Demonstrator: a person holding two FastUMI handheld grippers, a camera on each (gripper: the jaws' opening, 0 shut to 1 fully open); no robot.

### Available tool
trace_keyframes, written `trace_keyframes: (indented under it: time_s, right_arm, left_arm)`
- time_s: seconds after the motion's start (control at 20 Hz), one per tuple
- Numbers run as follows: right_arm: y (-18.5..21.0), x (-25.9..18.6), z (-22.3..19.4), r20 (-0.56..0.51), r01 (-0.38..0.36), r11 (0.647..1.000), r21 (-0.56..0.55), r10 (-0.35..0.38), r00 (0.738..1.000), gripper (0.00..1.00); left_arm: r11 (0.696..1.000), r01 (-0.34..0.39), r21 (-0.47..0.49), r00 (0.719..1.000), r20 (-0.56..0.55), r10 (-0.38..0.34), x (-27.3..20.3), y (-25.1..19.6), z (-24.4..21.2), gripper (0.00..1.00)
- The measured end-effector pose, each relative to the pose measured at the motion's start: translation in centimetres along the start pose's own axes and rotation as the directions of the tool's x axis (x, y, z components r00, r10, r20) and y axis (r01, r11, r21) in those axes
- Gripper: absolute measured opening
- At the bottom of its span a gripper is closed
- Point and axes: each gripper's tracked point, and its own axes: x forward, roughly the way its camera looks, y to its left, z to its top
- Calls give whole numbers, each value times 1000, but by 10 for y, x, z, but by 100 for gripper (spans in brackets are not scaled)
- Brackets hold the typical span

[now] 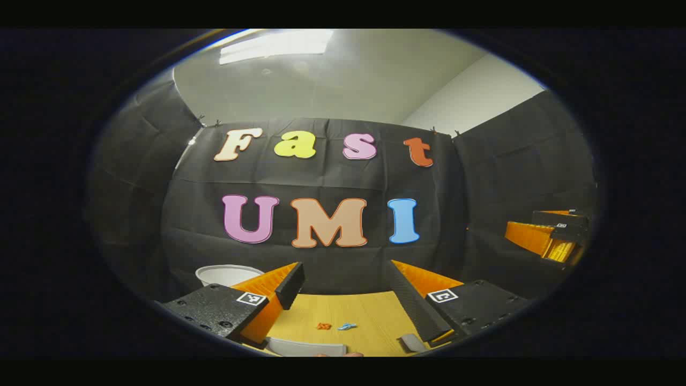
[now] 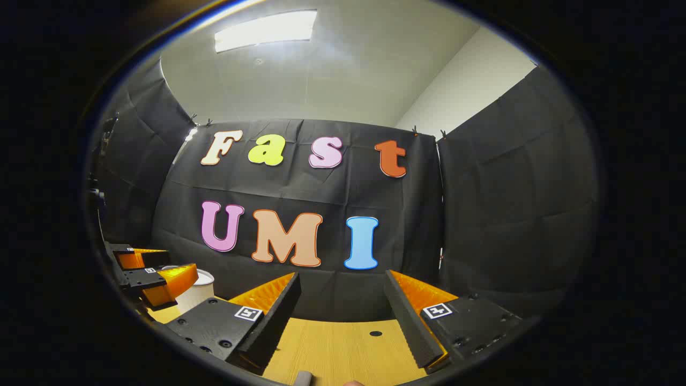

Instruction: Pick up the small broom and dustpan from the desktop, sweep the trash into the dustpan with the broom, and then empty the trash into the garbage bin.

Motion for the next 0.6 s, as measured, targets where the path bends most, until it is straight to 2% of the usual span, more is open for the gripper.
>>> trace_keyframes:
  time_s: [0.05,0.35,0.4,0.45,0.6]
  right_arm:
    - [1,0,1,4,-1,1000,0,1,1000,92]
    - [4,-3,-1,7,-29,1000,6,29,1000,92]
    - [3,-4,-3,2,-31,999,8,31,1000,92]
    - [0,-2,-3,0,-29,1000,8,29,1000,92]
    - [-6,-3,-6,-7,-29,999,21,30,1000,92]
  left_arm:
    - [1000,-2,4,1000,7,2,-1,1,2,93]
    - [1000,-11,18,1000,8,11,-3,-1,4,93]
    - [1000,-14,20,1000,6,14,-3,0,3,98]
    - [1000,-16,20,1000,4,16,-3,-1,3,93]
    - [999,-24,28,1000,-1,24,-3,-4,1,93]
